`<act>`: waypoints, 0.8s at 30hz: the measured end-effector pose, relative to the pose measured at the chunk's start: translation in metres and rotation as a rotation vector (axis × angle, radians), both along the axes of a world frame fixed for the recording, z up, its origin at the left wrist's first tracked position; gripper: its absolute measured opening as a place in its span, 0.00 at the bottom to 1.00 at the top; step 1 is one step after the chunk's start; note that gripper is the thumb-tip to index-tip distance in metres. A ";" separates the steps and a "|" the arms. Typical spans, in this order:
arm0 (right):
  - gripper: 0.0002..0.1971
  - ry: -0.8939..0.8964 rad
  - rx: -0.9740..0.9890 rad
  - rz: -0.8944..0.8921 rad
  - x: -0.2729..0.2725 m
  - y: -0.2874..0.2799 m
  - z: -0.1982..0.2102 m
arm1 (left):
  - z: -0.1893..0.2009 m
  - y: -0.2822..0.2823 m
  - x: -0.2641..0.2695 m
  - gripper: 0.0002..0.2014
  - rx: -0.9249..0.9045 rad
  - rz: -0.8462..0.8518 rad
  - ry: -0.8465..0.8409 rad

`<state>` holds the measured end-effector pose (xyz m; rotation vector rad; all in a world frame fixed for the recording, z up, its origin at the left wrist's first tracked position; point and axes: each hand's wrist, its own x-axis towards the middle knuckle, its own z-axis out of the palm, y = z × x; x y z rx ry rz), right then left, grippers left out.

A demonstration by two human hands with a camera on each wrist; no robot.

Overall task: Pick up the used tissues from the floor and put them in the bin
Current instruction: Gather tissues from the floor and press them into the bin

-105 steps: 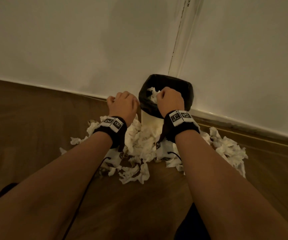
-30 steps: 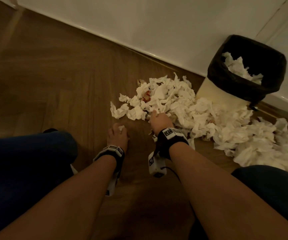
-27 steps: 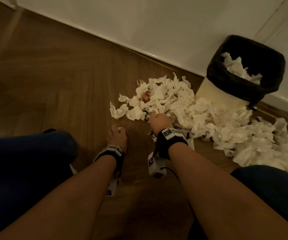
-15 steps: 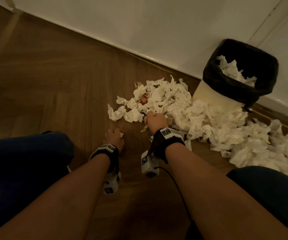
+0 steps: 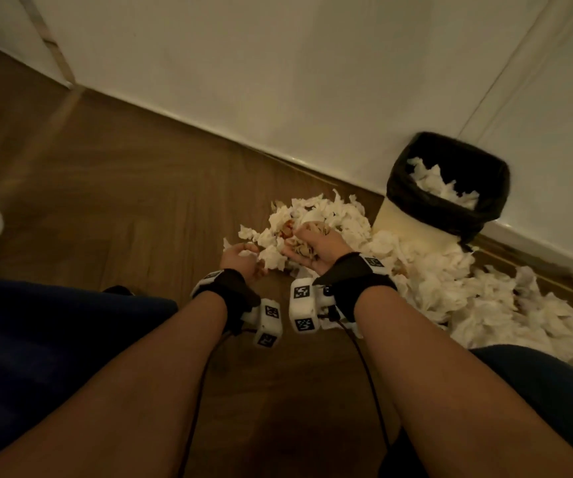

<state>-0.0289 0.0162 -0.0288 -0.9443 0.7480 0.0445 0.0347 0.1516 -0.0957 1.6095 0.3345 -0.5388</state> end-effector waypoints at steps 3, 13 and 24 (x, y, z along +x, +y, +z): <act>0.05 -0.095 -0.179 0.048 -0.013 -0.015 0.035 | 0.044 -0.017 -0.001 0.17 -0.075 -0.059 0.013; 0.32 -0.113 -0.476 -0.251 -0.097 -0.096 0.148 | 0.168 -0.101 -0.053 0.28 -0.039 -0.275 -0.312; 0.27 -0.057 -0.646 -0.593 -0.164 -0.160 0.189 | 0.238 -0.189 -0.104 0.34 0.023 -0.419 -0.487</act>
